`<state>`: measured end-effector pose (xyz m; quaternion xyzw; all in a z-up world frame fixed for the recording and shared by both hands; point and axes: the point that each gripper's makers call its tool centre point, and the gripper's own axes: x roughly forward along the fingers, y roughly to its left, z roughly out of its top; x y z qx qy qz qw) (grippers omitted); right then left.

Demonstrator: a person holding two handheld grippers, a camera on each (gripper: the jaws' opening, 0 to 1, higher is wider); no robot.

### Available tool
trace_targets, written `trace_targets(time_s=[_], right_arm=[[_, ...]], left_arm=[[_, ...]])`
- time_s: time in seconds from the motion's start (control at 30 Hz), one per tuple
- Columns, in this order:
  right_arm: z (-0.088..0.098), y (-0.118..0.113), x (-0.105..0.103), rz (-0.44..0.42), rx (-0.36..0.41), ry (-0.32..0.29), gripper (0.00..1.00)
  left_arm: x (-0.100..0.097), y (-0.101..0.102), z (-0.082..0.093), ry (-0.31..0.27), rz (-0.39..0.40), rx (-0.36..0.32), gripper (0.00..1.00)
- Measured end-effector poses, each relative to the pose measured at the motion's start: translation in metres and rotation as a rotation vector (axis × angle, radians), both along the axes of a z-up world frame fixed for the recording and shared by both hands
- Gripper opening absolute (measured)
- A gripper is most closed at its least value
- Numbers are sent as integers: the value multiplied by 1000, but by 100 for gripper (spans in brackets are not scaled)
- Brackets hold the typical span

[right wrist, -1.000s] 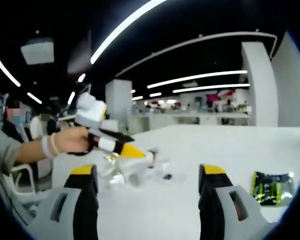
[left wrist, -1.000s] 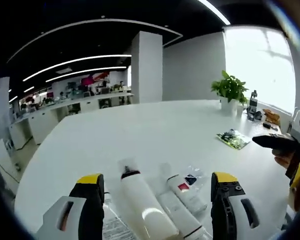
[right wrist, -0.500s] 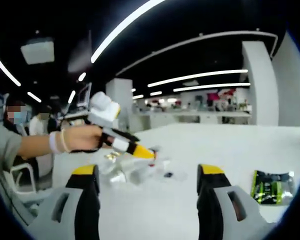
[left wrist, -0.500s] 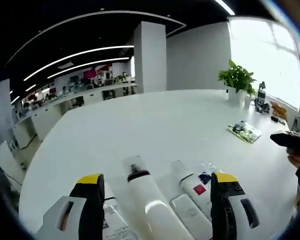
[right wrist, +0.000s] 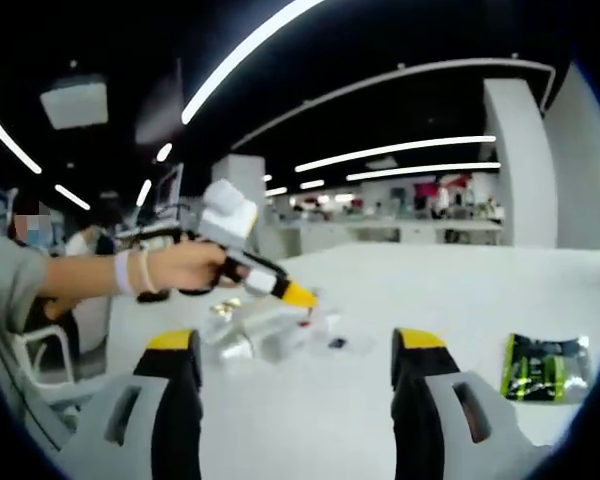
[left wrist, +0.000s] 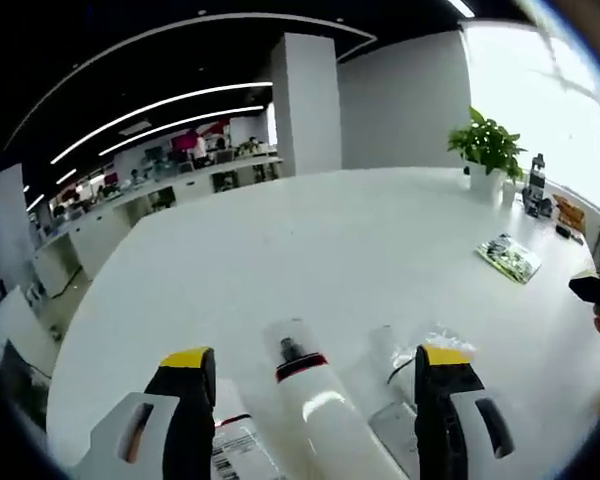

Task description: Arrange the skincare products in the storage area until every visible bottle or jar stands upright without overlapping.

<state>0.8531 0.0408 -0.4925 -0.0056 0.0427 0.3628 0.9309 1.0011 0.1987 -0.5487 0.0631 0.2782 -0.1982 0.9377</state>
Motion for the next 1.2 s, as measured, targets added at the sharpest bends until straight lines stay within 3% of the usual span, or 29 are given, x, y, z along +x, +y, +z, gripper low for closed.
trace_targets(time_s=[0.2,0.47,0.67,0.83,1.0,1.07,1.2], right_arm=[[-1,-1,-1,1,1,0,75],[-4,-1,-3,6,-3,8,74],[-6,-4,-4,2,0,10,74],[-8,-4,-5,4,-1,13,73],[-8,-4,-6,8,-1,14,73],[-9,-4,-6,8,-1,15,73],[-9,-4,-5,9,3,18,73]], left_arm=[[7,1,-6,41,9,-23,80],[18,2,-11,67,-9,9,66],[18,-2,-15,115,-37,52,64],[16,-7,-20,180,-27,3,64],[27,-4,-23,220,-15,8,64],[25,-3,-23,230,-11,27,64],[19,3,-29,251,-20,127,63]])
